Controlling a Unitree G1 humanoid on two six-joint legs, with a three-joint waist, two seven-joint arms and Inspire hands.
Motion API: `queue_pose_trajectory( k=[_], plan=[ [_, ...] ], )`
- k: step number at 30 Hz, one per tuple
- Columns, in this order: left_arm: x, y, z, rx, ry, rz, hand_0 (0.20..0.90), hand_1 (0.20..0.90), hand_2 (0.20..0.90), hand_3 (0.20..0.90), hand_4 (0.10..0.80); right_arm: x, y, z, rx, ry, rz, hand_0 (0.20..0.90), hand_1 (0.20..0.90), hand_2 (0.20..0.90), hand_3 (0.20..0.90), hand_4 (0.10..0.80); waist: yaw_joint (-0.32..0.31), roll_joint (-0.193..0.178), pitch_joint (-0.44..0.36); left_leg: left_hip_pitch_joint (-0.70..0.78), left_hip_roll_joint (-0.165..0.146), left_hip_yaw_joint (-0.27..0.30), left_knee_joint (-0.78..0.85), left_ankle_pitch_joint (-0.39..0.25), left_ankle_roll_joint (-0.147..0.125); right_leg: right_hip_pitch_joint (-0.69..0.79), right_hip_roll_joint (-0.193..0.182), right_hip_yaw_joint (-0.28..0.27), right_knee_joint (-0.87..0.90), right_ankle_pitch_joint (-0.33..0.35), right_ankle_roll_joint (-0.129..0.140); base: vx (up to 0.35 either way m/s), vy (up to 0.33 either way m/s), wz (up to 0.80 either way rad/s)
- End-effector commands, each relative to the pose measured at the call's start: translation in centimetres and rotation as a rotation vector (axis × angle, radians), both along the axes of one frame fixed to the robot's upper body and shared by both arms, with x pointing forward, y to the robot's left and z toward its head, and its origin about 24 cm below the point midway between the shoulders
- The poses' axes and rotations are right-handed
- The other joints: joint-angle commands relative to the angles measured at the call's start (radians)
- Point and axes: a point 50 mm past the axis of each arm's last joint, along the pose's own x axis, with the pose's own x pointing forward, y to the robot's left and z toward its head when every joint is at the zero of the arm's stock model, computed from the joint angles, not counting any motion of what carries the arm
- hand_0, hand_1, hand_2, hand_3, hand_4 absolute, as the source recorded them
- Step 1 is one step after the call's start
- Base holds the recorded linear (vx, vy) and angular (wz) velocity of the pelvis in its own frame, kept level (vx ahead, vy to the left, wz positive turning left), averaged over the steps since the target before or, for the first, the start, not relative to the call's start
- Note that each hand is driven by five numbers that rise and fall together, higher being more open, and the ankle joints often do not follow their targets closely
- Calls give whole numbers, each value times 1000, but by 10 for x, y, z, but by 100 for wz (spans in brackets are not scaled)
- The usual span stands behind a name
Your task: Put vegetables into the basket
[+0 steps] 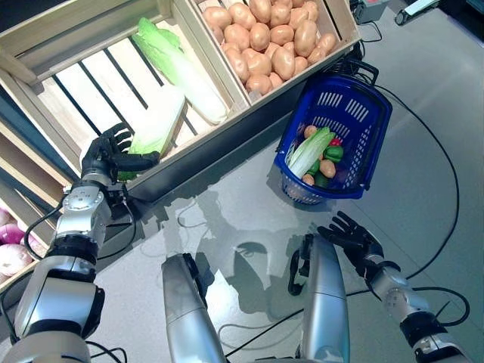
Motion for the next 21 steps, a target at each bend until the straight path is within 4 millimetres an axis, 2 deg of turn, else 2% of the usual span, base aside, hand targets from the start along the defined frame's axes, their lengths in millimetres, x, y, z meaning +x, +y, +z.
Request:
queue_pose_trajectory(
  k=[1,6,11,17,18,19,21],
  plan=[
    [5,-10,-18,9,141,-56,900,900,900,900,800,17,-12,35,-26,-143,-38,900,900,900,900,800,-2,10,28,11,34,30,-109,26,43,63,-62,2,-91,33,34,-33,27,0],
    [7,-3,-16,112,231,-7,900,900,900,900,800,23,-13,42,-32,-162,-31,900,900,900,900,800,-7,2,47,2,45,31,-107,26,43,58,-69,2,-98,39,32,-24,19,-2],
    [9,6,-6,374,379,40,900,900,900,900,800,33,-13,53,-29,-183,-37,900,900,900,900,800,-10,-8,69,-16,48,32,-102,22,40,46,-74,1,-109,47,32,-38,12,-2],
    [9,12,1,439,467,74,900,900,900,900,800,38,-17,62,-31,-213,-41,900,900,900,900,800,-16,-16,95,-41,54,28,-94,20,39,22,-71,7,-108,54,31,-47,16,-2],
    [9,13,2,434,473,76,836,836,836,836,758,39,-18,64,-34,-222,-40,900,900,900,900,800,-17,-17,100,-46,55,27,-92,19,39,16,-70,9,-106,54,31,-59,21,-1],
    [9,14,5,428,466,93,307,307,307,307,405,39,-19,66,-34,-230,-44,900,900,900,900,800,-18,-20,106,-53,57,26,-86,17,38,9,-70,9,-102,54,30,-69,17,-2],
    [9,16,9,426,442,126,300,300,300,300,400,39,-21,67,-32,-238,-52,900,900,900,900,800,-18,-21,113,-61,59,24,-80,14,40,0,-71,10,-96,52,30,-56,3,-4]
  ],
)
